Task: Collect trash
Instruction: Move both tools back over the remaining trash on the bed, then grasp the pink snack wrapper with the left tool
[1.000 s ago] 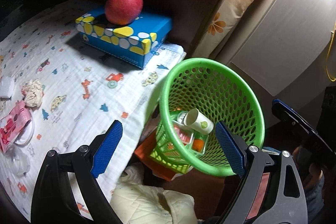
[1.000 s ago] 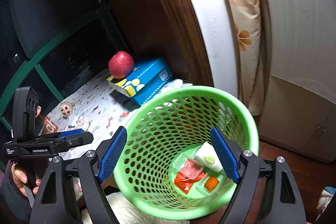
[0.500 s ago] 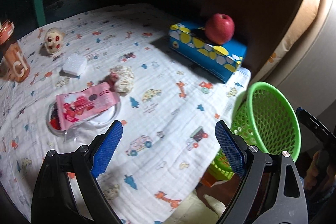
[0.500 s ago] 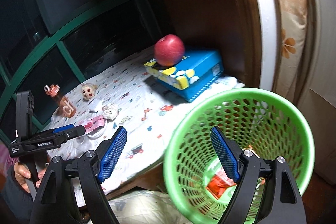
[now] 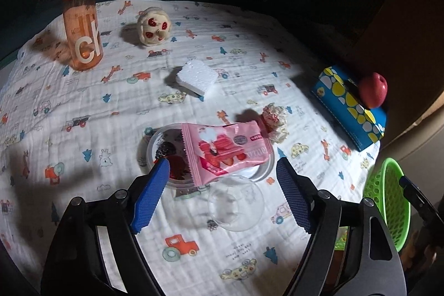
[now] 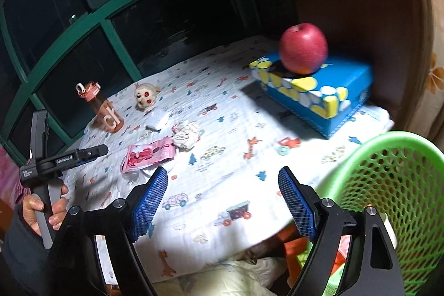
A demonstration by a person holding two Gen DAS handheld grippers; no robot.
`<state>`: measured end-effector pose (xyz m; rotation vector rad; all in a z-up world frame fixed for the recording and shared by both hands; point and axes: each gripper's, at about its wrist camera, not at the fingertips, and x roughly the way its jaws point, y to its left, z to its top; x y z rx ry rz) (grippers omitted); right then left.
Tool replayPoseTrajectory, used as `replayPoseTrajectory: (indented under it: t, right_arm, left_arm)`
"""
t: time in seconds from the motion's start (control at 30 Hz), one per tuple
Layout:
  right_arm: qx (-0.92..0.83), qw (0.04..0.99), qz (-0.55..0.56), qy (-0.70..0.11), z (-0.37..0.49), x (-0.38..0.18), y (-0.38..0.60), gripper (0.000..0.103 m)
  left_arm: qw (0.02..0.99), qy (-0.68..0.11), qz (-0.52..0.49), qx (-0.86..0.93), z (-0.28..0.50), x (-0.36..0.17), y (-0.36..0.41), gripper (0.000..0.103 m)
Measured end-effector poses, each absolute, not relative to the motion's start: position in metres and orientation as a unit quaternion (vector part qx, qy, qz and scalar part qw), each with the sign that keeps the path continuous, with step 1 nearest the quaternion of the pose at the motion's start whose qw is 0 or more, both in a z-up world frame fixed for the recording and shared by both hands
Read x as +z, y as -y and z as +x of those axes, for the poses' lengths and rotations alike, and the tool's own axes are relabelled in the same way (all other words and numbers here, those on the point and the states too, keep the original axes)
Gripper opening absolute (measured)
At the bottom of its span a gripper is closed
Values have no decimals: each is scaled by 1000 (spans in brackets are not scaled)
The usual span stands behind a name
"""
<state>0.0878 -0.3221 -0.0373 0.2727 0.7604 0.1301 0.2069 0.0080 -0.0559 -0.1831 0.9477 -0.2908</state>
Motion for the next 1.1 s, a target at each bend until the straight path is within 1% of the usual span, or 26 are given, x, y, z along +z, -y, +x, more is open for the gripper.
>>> replayPoseTrajectory:
  t: [0.07, 0.2, 0.3, 0.4, 0.53, 0.63, 0.93, 1.1]
  right_arm:
    - [72, 915, 134, -373, 97, -40, 313, 79]
    - [82, 911, 129, -382, 110, -45, 300, 79]
    - [85, 910, 125, -387, 116, -48, 295, 79]
    - [84, 908, 123, -392, 123, -52, 292, 79]
    - [82, 905, 123, -398, 131, -56, 291, 79]
    - [83, 904, 121, -401, 136, -59, 289, 79]
    - [88, 901, 114, -410, 151, -65, 278, 79]
    - [91, 899, 111, -414, 156, -68, 274, 79]
  left_arm:
    - [872, -460, -93, -137, 213, -63, -14, 72]
    - [866, -469, -93, -143, 226, -76, -21, 72]
    - [860, -479, -97, -149, 238, -86, -23, 69]
    - [855, -481, -103, -164, 246, -92, -22, 65]
    - [848, -489, -106, -172, 260, -102, -21, 62]
    - [842, -496, -109, -181, 268, -108, -20, 55]
    - [831, -503, -120, -205, 281, -118, -19, 53]
    - [825, -508, -133, -209, 286, -123, -23, 49]
